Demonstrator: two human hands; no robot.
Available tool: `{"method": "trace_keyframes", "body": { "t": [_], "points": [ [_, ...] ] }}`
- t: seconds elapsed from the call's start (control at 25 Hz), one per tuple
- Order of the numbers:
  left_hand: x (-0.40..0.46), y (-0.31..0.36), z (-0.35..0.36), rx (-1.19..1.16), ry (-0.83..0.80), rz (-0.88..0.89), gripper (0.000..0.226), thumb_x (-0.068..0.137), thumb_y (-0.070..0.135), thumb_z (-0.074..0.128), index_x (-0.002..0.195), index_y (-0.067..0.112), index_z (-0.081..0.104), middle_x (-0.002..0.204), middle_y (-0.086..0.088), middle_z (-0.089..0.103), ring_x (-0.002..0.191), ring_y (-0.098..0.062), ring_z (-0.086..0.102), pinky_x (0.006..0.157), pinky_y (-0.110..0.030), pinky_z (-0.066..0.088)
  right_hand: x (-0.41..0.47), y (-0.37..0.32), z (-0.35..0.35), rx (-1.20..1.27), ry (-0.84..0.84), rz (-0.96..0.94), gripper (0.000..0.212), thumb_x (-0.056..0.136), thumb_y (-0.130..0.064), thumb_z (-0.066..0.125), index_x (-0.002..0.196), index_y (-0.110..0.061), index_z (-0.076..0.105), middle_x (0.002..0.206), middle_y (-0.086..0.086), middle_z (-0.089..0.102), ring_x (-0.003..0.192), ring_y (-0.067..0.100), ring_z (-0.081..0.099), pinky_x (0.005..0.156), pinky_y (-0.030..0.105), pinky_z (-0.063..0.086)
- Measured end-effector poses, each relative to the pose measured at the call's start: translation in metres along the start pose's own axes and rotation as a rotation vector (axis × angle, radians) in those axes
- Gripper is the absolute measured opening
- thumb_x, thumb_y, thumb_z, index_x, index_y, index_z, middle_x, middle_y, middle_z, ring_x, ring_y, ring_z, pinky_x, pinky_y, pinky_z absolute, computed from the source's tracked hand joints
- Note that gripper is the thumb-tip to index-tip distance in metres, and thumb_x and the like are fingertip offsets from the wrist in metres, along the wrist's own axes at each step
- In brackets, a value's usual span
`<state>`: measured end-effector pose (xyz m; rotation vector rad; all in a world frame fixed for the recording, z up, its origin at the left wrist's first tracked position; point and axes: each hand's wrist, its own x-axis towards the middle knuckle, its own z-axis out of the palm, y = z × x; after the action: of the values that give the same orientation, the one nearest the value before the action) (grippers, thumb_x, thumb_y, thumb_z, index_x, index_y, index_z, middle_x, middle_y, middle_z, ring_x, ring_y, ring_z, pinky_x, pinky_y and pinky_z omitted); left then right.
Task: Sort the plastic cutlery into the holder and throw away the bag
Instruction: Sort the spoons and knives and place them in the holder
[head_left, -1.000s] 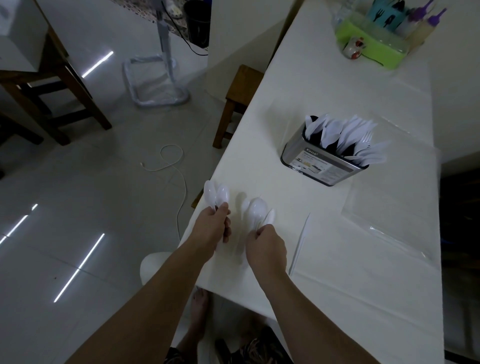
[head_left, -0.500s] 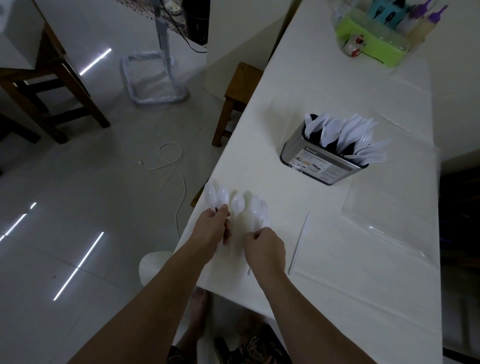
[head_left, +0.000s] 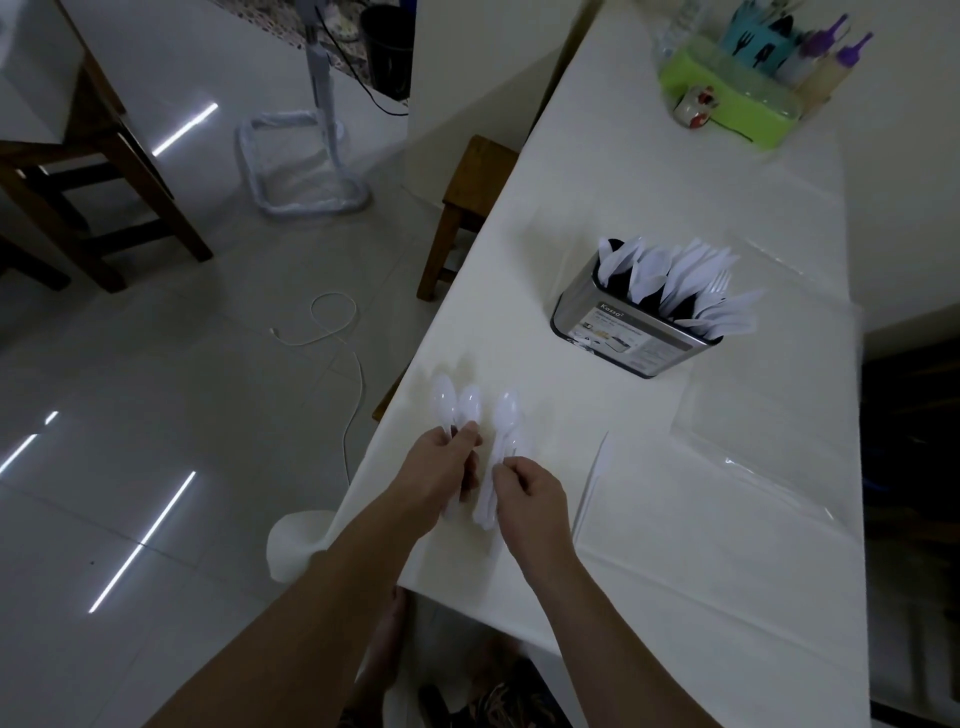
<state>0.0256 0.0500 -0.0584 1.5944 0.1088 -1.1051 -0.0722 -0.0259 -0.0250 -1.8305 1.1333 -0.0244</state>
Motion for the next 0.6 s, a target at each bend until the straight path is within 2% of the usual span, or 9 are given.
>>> {"method": "trace_keyframes", "body": {
  "t": [0.12,0.2,0.28,0.36,0.44,0.52,0.6],
  "points": [
    [-0.004,0.002,0.009,-0.025,-0.074,-0.003,0.046,0.101,0.05,0.039,0.107,0.015,0.067,0.095,-0.008,0.074,0.09,-0.023,0.071,0.084,-0.039,0.058,-0.005,-0.009,-0.001,-0.025,-0.062,-0.041,0.027,0.098,-0.019,0.05,0.074,-0.018,0.063,0.067,-0.002,0.059,0.06,0.006,0.052,0.059,0.018,0.046],
    [-0.008,0.004,0.013,-0.073,-0.12,0.004,0.046,0.1,0.052,0.04,0.109,0.016,0.067,0.099,-0.009,0.074,0.095,-0.025,0.071,0.087,-0.041,0.058,-0.005,-0.014,-0.005,-0.062,-0.09,-0.052,0.027,0.099,-0.02,0.047,0.076,-0.023,0.06,0.07,-0.005,0.059,0.065,0.007,0.054,0.059,0.018,0.043],
    [-0.009,0.004,0.015,-0.082,-0.173,0.043,0.043,0.098,0.049,0.049,0.102,0.011,0.068,0.091,-0.01,0.075,0.091,-0.025,0.072,0.085,-0.043,0.057,-0.004,-0.018,-0.012,-0.174,-0.127,-0.076,0.023,0.1,-0.024,0.043,0.084,-0.022,0.06,0.073,-0.008,0.059,0.067,0.006,0.055,0.059,0.018,0.039],
    [-0.012,0.007,0.018,-0.025,-0.174,0.06,0.039,0.096,0.044,0.055,0.091,0.008,0.067,0.082,-0.009,0.072,0.082,-0.023,0.071,0.08,-0.043,0.057,-0.003,-0.022,-0.019,-0.389,-0.145,-0.136,0.026,0.101,-0.027,0.039,0.096,-0.019,0.062,0.079,-0.006,0.062,0.071,0.01,0.059,0.062,0.023,0.045],
    [-0.017,0.013,0.025,0.044,-0.176,0.088,0.041,0.099,0.04,0.052,0.084,0.004,0.065,0.078,-0.009,0.07,0.075,-0.02,0.068,0.073,-0.036,0.055,-0.003,-0.029,-0.028,-0.627,-0.127,-0.19,0.031,0.101,-0.03,0.035,0.094,-0.017,0.062,0.081,-0.003,0.062,0.071,0.015,0.058,0.062,0.028,0.046],
    [-0.022,0.02,0.033,0.053,-0.226,0.128,0.045,0.102,0.035,0.048,0.084,-0.003,0.061,0.076,-0.014,0.065,0.07,-0.021,0.063,0.069,-0.033,0.05,-0.004,-0.034,-0.042,-0.758,-0.073,-0.175,0.034,0.1,-0.036,0.036,0.087,-0.018,0.062,0.081,-0.002,0.064,0.072,0.018,0.059,0.061,0.03,0.046],
    [-0.026,0.028,0.039,0.046,-0.29,0.153,0.043,0.104,0.032,0.045,0.085,-0.003,0.061,0.076,-0.012,0.068,0.065,-0.021,0.062,0.064,-0.033,0.05,-0.002,-0.038,-0.065,-0.74,0.066,-0.151,0.034,0.098,-0.045,0.042,0.091,-0.019,0.064,0.084,-0.001,0.068,0.079,0.02,0.065,0.067,0.031,0.051]
  ]
}}
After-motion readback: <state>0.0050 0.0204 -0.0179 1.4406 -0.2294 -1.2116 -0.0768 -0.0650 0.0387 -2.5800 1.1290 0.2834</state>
